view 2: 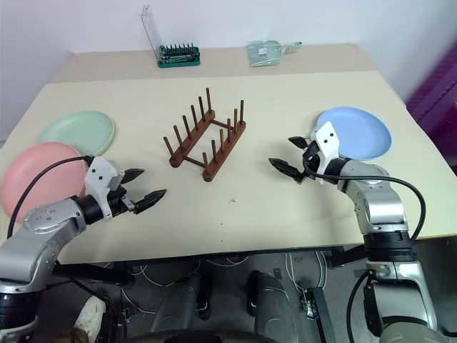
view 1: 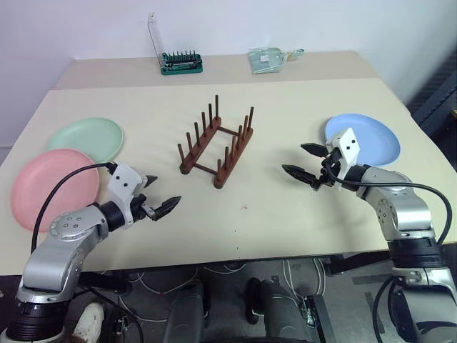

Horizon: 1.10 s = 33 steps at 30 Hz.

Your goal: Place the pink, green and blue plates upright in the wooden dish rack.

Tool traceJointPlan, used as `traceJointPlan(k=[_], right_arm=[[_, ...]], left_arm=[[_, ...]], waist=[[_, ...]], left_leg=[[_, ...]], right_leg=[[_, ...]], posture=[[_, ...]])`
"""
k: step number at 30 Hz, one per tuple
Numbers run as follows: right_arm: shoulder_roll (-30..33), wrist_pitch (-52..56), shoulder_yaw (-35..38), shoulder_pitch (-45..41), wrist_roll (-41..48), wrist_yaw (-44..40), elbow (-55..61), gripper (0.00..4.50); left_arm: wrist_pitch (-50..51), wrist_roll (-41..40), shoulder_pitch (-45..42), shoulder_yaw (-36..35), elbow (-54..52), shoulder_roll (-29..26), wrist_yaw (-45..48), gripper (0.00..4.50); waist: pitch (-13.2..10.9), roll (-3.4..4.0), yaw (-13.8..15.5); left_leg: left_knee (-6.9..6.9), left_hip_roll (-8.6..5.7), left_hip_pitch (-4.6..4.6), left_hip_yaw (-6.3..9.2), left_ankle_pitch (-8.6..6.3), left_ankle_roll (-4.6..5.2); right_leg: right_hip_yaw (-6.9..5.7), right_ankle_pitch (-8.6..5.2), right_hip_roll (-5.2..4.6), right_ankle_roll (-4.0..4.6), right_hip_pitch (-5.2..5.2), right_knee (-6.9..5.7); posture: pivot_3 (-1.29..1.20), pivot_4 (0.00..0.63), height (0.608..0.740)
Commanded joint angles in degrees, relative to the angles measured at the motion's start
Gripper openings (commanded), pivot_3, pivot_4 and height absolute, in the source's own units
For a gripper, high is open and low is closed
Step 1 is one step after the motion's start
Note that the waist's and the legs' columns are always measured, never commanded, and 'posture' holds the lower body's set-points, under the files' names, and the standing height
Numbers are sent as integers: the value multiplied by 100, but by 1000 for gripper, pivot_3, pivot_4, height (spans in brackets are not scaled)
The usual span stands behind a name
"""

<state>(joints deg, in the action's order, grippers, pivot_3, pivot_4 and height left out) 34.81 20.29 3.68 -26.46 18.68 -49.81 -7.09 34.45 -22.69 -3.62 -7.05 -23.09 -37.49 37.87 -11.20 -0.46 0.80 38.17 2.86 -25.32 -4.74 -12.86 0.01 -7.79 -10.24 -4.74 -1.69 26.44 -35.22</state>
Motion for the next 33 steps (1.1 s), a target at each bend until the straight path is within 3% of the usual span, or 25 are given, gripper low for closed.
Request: traceJointPlan(k=[1,18,23,33], right_arm=[[20,-155,78,-126,-13,-1,52,4460],[-1,-365,131,-51,-112,179,71,4460],[71,-405,227,-14,-125,237,-5,4460],[128,-285,256,285,-145,331,350,4460]], left_arm=[[-103,60,-135,189,-239,96,-69,4500],[314,903,-989,1709,144,1231,-1019,4500],[171,1234,-1189,1846,807,1909,-1608,4500],[-439,1434,-1544,1913,1856,2481,-1566,4500]], waist=[[0,0,0],[1,-1,-1],[1,-3,3],[7,-2,30]], left_leg=[[0,0,0,0,0,0],[3,-5,1,0,1,2],[5,-6,2,0,2,2],[10,-8,4,2,2,3]], right_leg=[[0,0,0,0,0,0],[-1,13,5,-21,-5,-3],[0,13,5,-22,-5,-6],[-3,13,3,-22,-12,-8]], posture=[[0,150,730],[0,150,730],[0,150,730],[0,150,730]])
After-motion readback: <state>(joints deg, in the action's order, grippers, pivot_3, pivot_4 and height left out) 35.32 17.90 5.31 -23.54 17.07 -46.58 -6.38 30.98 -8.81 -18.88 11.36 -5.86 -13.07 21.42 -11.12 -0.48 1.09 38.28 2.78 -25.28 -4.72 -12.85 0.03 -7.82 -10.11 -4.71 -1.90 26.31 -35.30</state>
